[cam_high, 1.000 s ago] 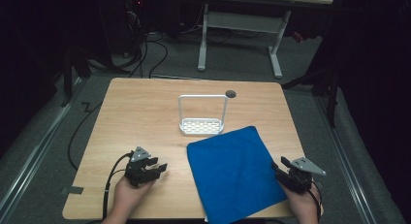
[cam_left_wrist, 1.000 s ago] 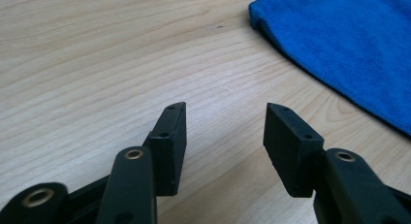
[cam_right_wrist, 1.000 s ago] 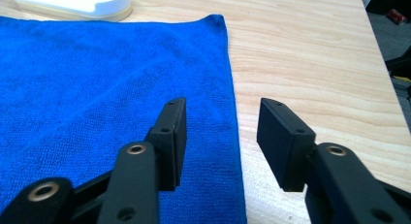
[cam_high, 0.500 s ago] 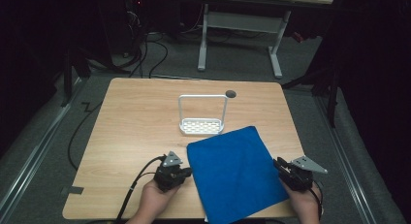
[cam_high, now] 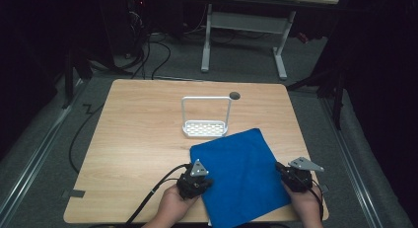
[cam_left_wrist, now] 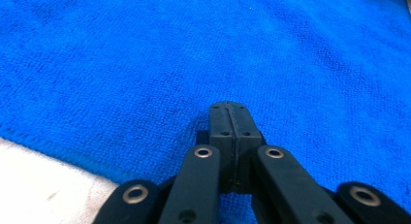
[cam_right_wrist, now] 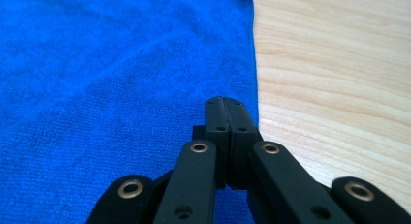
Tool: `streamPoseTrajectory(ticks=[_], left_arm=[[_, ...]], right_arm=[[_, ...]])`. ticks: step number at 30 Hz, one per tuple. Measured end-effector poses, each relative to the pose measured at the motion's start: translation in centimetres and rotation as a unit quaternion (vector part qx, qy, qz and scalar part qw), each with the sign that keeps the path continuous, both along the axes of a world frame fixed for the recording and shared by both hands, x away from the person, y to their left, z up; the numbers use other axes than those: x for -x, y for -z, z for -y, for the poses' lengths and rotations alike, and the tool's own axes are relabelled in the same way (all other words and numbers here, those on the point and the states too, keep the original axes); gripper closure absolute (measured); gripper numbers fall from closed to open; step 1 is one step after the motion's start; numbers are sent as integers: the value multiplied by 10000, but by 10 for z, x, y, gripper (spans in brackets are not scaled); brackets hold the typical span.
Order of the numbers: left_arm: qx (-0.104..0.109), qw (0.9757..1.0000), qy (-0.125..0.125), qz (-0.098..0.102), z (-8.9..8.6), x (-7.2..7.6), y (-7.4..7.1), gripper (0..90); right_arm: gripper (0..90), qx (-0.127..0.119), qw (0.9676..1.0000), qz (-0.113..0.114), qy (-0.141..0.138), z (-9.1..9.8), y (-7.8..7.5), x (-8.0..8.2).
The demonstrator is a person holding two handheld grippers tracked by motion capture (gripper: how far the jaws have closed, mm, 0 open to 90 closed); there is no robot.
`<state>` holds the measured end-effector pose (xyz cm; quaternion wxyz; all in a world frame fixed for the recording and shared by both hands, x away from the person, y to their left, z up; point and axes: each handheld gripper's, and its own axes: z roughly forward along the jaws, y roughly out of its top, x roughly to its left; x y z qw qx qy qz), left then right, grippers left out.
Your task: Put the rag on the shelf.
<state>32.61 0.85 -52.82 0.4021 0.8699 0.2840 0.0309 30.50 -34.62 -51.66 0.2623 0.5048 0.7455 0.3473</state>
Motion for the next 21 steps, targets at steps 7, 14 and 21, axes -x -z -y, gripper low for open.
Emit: streamPoseTrajectory(ticks=[7,14,21], left_arm=[[-15,10000,14,-24,-5,-1,0,900],[-8,9999,-129,-57,-29,-5,0,900],[44,9992,-375,-138,-69,-6,1,900]], right_arm=[[900,160,9993,-325,17,-5,11,-8],[900,194,9991,-334,-176,-14,11,-2],[900,76,9972,-474,-573,-37,10,17]])
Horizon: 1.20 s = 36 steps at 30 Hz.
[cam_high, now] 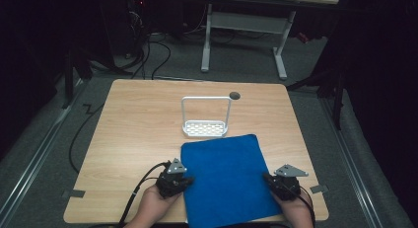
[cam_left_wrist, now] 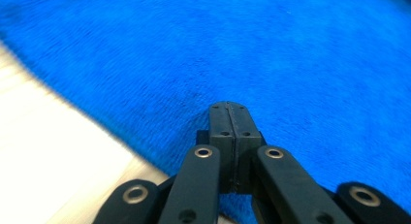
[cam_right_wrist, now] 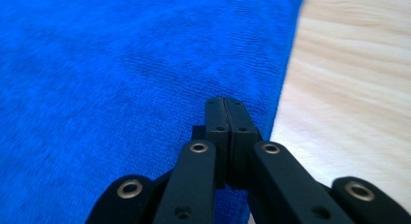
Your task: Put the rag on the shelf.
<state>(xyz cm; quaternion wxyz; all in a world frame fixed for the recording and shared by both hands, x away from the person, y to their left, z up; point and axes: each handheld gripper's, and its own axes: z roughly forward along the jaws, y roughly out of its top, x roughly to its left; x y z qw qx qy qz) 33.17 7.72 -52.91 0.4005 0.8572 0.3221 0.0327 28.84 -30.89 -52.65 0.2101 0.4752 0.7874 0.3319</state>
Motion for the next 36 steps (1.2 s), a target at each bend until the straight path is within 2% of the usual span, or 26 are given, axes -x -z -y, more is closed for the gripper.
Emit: streamPoseTrajectory(ticks=[1,3,5,6,7,10,11,12,16,19,20,22,23,24,25,27,28,30,32,36], left_arm=[[0,10000,0,0,0,0,0,900],[35,10000,-61,-17,-14,2,1,900],[36,10000,-87,-9,-18,2,1,900],[38,9999,-127,-25,-27,3,1,900],[40,9999,-158,-46,-30,4,1,900],[58,9997,-220,-59,-38,4,1,900],[-3,9996,-275,-38,-45,4,0,898],[-3,9996,-275,-38,-45,4,0,894],[-48,9983,-580,-34,-59,-2,-2,825],[31,9974,-720,29,-61,-8,-7,717],[191,9960,-855,157,-59,-15,-13,663],[184,9956,-892,214,-57,-20,-14,597],[87,9958,-892,169,-49,-31,-12,596],[87,9958,-892,169,-49,-31,-12,595],[-70,9962,-858,160,-44,-36,-8,595],[-131,9964,-830,136,-41,-37,-5,598],[-226,9965,-762,260,-40,-35,-2,595],[-230,9963,-764,331,-40,-32,-1,595],[-257,9960,-780,367,-42,-29,-1,595],[-234,9961,-772,363,-46,-22,0,594]], right_arm=[[900,-31,10000,-43,-73,-5,0,3],[884,-31,9998,-81,-189,-11,-1,5],[865,-1,9996,-57,-265,-15,-2,6],[847,-53,9993,116,-350,-20,-7,6],[843,-131,9993,130,-340,-21,-8,5],[829,-152,9991,133,-364,-26,-8,-4],[826,-150,9991,131,-367,-29,-8,-7],[820,-145,9990,150,-391,-31,-8,-9],[797,-123,9988,231,-421,-40,-12,-15],[776,-86,9989,219,-410,-45,-14,-24],[767,-61,9990,235,-375,-47,-15,-33],[752,-140,9993,195,-282,-48,-14,-44],[750,-133,9996,137,-223,-49,-13,-50],[749,-146,9997,72,-155,-51,-10,-56],[742,-124,9998,22,-141,-53,-8,-60],[741,-97,9998,0,-144,-54,-7,-61],[737,29,9998,-21,-214,-58,-3,-61],[733,114,9996,23,-241,-60,0,-58],[733,97,9996,34,-249,-59,1,-55],[734,146,9992,89,-352,-61,1,-45]])
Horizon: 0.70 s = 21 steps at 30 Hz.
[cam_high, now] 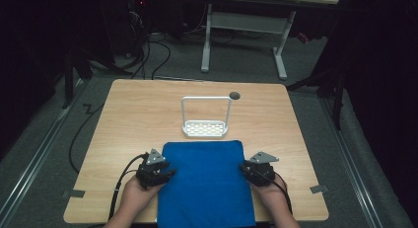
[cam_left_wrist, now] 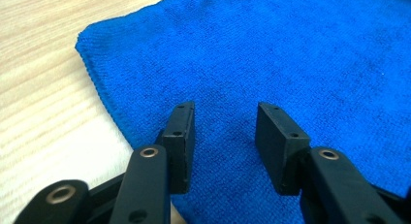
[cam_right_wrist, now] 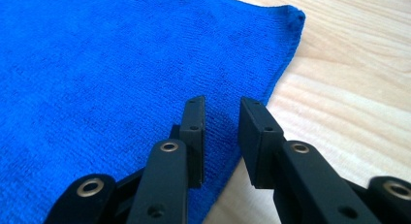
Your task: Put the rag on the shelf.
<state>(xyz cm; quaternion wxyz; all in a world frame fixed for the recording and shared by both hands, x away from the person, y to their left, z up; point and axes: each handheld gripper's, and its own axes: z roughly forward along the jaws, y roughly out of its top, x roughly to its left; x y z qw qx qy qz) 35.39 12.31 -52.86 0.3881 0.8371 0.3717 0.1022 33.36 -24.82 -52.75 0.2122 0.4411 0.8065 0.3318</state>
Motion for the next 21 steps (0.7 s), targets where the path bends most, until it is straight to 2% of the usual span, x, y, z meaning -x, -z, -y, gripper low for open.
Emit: streamPoseTrajectory(ticks=[7,9,10,11,12,13,14,15,16,18,19,21], left_arm=[[-17,10000,89,-27,-6,12,-1,594],[-8,9999,84,-61,-6,12,-1,594],[46,9999,68,-126,-8,10,-2,587],[46,9999,68,-126,-8,10,-2,579],[88,9999,-6,-62,-10,9,-4,571],[238,9995,-171,92,-16,7,-7,563],[376,9988,-289,153,-20,5,-10,553],[376,9988,-289,153,-20,5,-10,541],[495,9976,-437,213,-27,0,-12,531],[482,9967,-603,259,-32,-6,-11,513],[482,9967,-603,259,-32,-6,-11,508],[406,9962,-760,155,-35,-17,-6,500]], right_arm=[[728,-10,9999,2,-137,-1,0,10],[702,-31,9999,-13,-151,-2,0,10],[648,-151,9997,45,-184,-1,-2,10],[648,-151,9997,45,-184,-1,-2,10],[616,-259,9993,225,-119,2,-6,11],[611,-323,9990,287,-73,4,-8,11],[601,-376,9988,314,-43,6,-9,12],[601,-376,9988,314,-43,6,-9,12],[581,-453,9982,384,36,10,-11,11],[561,-441,9982,410,74,14,-10,10],[551,-442,9981,418,94,14,-10,9],[549,-480,9978,428,146,17,-10,7]])
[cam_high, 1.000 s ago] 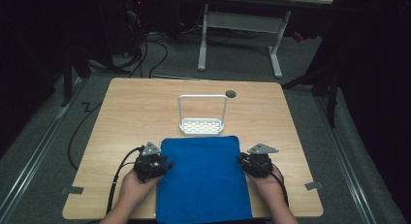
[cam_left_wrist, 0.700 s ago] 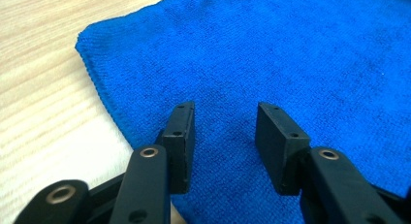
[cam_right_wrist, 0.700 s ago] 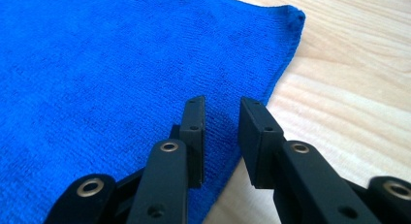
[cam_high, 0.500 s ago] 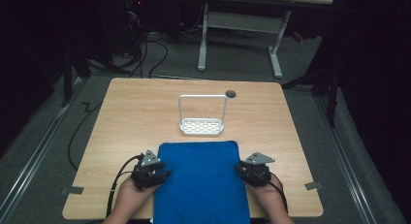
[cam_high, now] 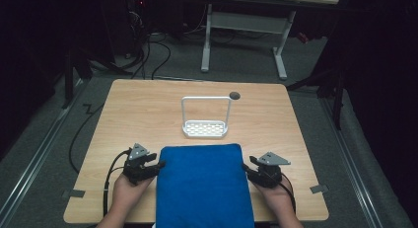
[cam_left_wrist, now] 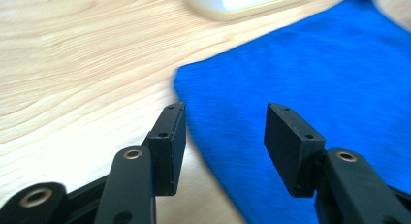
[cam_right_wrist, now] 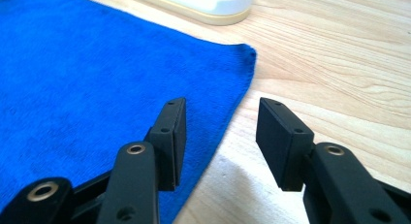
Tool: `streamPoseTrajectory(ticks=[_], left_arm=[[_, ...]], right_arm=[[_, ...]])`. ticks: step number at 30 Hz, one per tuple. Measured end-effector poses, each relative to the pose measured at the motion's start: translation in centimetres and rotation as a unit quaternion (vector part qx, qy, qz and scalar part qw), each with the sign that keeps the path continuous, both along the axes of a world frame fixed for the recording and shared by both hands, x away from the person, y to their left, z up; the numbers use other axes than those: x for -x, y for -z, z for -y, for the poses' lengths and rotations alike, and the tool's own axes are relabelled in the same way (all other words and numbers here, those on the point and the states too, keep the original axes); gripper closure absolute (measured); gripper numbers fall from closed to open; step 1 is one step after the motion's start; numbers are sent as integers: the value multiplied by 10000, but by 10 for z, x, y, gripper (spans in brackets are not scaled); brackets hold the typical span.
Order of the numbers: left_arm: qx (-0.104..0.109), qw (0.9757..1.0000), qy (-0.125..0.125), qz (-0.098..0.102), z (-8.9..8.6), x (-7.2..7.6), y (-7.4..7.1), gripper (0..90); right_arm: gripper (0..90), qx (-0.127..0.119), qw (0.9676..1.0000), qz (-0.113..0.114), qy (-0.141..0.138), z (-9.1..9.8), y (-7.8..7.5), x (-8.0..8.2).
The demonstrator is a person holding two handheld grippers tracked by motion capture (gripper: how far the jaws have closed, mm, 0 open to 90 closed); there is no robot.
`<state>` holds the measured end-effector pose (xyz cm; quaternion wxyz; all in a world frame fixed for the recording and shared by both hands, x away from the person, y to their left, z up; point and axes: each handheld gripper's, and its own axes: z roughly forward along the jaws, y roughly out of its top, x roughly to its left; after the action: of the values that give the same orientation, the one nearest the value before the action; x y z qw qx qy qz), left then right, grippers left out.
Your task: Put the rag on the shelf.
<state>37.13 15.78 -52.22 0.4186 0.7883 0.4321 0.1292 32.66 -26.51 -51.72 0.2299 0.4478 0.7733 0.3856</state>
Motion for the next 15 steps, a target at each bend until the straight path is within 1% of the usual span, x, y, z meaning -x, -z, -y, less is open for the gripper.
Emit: streamPoseTrajectory(ticks=[1,2,3,4,7,9,10,12,15], left_arm=[[-50,10000,-49,17,0,-3,2,491],[-50,10000,-49,17,0,-3,2,485],[-53,9999,-96,0,0,-7,4,485],[-25,9999,-124,3,0,-12,5,479],[-1,9999,-160,54,1,-15,6,473],[35,9998,-207,-73,3,-23,8,467],[76,9996,-213,-141,4,-29,10,467],[168,9994,-256,-160,7,-35,11,467],[84,9994,-222,-257,13,-42,11,482]], right_arm=[[552,-51,10000,-16,42,1,0,0],[552,-51,10000,-16,42,1,0,0],[555,-57,10000,-7,55,1,-1,0],[566,-67,9999,23,93,2,-1,0],[565,-59,9999,47,110,3,-1,0],[554,-71,9999,26,119,3,-1,-1],[550,-77,9999,4,122,3,0,-1],[544,-48,9999,-10,112,3,0,-2],[539,-23,10000,-2,68,2,1,-3]])
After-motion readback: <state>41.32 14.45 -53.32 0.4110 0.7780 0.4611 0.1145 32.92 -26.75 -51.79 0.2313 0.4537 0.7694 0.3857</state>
